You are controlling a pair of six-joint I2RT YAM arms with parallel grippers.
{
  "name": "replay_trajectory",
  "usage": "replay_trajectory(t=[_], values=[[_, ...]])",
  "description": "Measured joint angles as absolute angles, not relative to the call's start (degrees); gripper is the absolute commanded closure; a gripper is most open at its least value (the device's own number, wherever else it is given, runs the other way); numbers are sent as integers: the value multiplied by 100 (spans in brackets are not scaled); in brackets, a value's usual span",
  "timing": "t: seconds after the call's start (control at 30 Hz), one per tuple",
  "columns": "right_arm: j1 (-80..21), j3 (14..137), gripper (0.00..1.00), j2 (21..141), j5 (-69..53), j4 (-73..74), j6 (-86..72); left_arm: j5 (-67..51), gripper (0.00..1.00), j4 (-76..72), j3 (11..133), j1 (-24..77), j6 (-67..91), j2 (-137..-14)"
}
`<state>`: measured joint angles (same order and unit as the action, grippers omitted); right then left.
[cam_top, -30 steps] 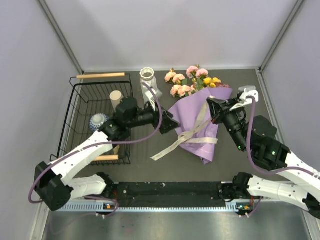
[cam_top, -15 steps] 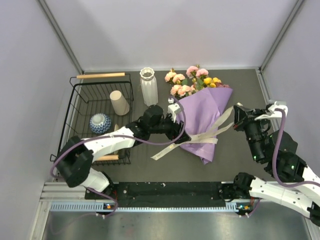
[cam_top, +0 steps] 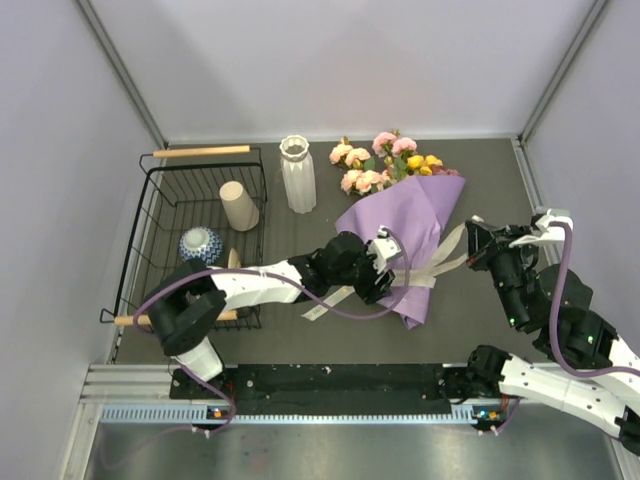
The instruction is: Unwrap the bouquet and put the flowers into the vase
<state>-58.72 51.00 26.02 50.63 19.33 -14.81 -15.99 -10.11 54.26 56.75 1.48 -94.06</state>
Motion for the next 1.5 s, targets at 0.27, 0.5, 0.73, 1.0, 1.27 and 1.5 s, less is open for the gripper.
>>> replay_trajectory(t=[0.27,0.5,0.73,1.0,1.27,1.5], values=[[-5870,5100,100,2593,4984,2053,-1525,-746,33,-897,5627,5758,-801,-9852],[-5872,5100,100,2591,4984,2088,-1540,-703,45,-438,6143,5780,-1240,-10210],[-5870,5100,100,2593,4947,2091,-1570,-607,55,-279,6508,5780,-1282,-10506],[-5870,5100,100,2596,4871,2095,-1660,-301,96,-191,6667,5789,-1330,-10667],[-5870,5100,100,2679,4799,2102,-1723,187,100,-1,6582,5817,-1256,-10149],[-5870,5100,100,2825,4674,2102,-1809,1208,100,38,6508,5822,-856,-8370]])
